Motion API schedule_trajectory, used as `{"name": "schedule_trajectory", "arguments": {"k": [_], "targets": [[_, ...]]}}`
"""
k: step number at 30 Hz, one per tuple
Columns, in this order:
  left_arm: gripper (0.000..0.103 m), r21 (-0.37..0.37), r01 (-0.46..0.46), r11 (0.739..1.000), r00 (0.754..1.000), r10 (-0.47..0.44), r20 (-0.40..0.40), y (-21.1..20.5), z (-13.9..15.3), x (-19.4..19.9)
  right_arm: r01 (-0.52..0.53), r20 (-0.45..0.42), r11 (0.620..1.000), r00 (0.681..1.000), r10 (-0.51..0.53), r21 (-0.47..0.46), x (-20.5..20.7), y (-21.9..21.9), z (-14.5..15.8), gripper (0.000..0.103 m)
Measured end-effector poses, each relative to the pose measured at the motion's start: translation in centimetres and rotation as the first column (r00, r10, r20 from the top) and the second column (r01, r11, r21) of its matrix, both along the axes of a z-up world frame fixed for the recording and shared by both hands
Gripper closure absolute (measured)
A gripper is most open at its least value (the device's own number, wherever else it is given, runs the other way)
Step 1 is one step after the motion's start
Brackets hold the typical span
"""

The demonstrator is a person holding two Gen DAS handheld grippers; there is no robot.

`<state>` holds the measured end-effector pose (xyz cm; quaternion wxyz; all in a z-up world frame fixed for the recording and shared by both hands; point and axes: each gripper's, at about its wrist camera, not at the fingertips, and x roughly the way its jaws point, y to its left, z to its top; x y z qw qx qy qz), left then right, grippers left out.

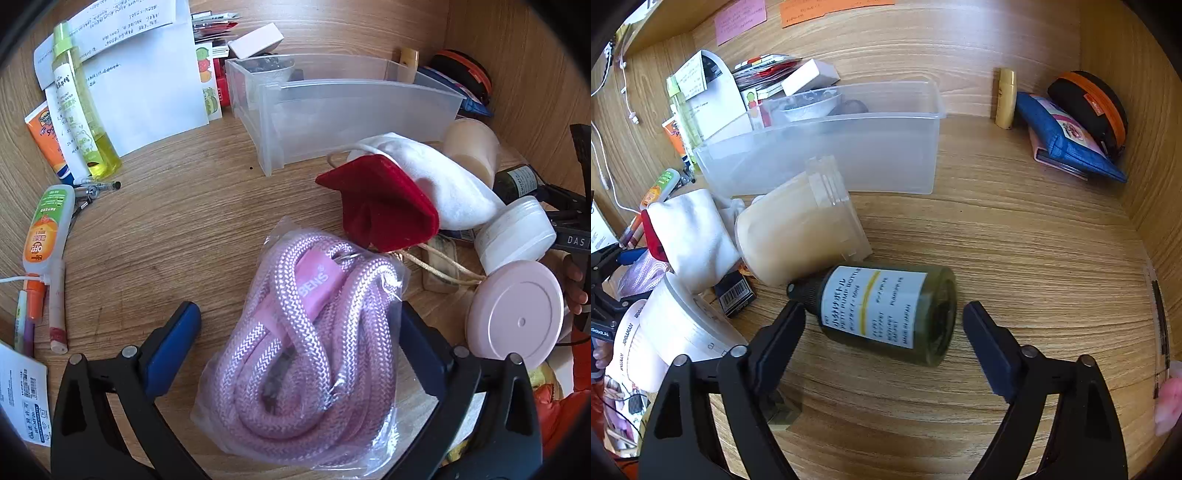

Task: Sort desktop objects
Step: 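Carry the bagged pink rope with the left tool while the right carries the green bottle toward the bin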

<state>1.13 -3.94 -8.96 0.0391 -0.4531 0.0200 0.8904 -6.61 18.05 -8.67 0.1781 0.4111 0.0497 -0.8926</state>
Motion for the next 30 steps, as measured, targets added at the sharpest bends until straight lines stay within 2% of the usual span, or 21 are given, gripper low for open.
{"name": "schedule_trajectory", "arguments": {"k": [3,5,7,8,14,20,29,30], "targets": [[0.000,0.017,-0.012,1.000,1.000,0.012,-0.010,-0.3,0.1,-0.2,-0.005,-0.002,1.000,1.000,0.005,-0.007,0.0,0.0,0.0,0.027],[0.008,0.018,-0.017,1.000,1.000,0.018,-0.020,-0.3,0.2,-0.1,-0.004,-0.008,1.000,1.000,0.004,-0.010,0.1,0.1,0.1,0.027],[0.027,0.005,-0.018,1.000,0.999,0.018,-0.039,-0.2,0.4,0.1,-0.003,-0.015,1.000,1.000,0.003,-0.011,0.2,0.2,0.1,0.028],[0.029,0.001,-0.018,1.000,0.999,0.018,-0.043,-0.1,0.5,0.2,0.001,-0.018,1.000,1.000,-0.001,-0.014,0.2,0.3,0.1,0.028],[0.037,0.007,-0.055,0.998,0.996,0.056,-0.070,-0.7,0.5,0.2,0.012,-0.031,0.999,0.999,-0.013,-0.046,0.6,1.1,0.6,0.028],[0.039,0.037,-0.120,0.992,0.989,0.123,-0.086,-2.3,0.7,0.7,0.012,-0.060,0.997,0.998,-0.017,-0.074,1.1,1.9,2.0,0.028],[0.048,0.089,-0.173,0.981,0.971,0.185,-0.149,-3.9,2.5,2.2,-0.005,-0.113,0.995,0.994,-0.005,-0.095,1.8,1.9,3.8,0.028],[0.051,0.092,-0.171,0.981,0.971,0.184,-0.151,-3.9,2.7,2.1,-0.011,-0.118,0.995,0.993,-0.001,-0.099,1.9,1.9,4.1,0.028]]}}
